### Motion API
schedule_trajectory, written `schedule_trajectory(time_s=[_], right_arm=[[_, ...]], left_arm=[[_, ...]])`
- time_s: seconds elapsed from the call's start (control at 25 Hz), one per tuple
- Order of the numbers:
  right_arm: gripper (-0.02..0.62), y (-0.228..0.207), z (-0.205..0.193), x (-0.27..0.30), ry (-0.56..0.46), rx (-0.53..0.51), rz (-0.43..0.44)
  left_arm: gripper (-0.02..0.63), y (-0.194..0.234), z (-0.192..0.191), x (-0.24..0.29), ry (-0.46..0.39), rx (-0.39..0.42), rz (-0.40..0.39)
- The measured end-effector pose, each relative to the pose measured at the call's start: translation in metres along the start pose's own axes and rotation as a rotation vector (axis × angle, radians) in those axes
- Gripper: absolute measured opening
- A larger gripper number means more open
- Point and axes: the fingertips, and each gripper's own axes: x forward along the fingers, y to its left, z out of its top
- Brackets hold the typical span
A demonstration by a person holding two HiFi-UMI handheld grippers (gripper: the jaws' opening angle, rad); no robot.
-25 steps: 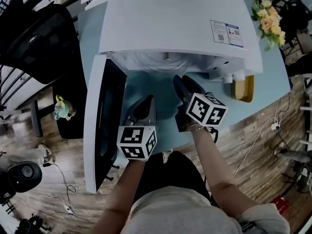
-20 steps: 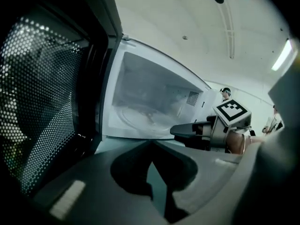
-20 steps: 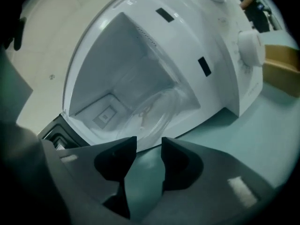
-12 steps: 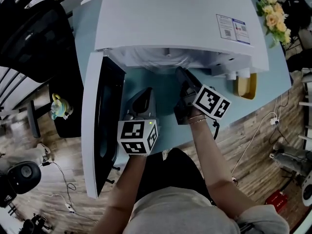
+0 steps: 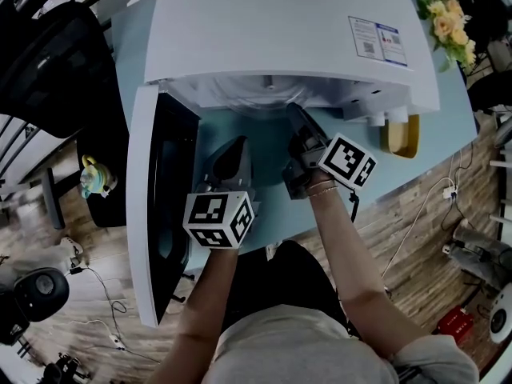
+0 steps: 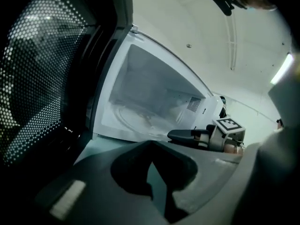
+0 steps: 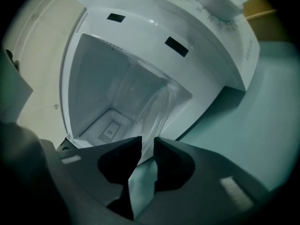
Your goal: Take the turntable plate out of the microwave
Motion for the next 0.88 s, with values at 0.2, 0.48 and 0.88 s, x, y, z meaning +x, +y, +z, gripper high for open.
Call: schedule_trajectory(time_s=[0.2, 0.48, 0.88], right_arm=[[0.094, -0.005, 0.003, -0.007, -0.033, 0.065, -0.026], [0.091, -0.005, -0.004, -0.023, -0.049, 0.081, -0.06], [0.08, -0.006, -0.009, -0.038, -0.06, 0.126, -0.029]], left_arm=[[0.0, -0.005, 0.007, 0.001, -0.038, -0.011, -0.036], [0.125, -0.004, -0.012, 0.015, 0.042, -0.098, -0.03], [0.267, -0.005, -0.019, 0.022, 0.036, -0.261, -0.083]])
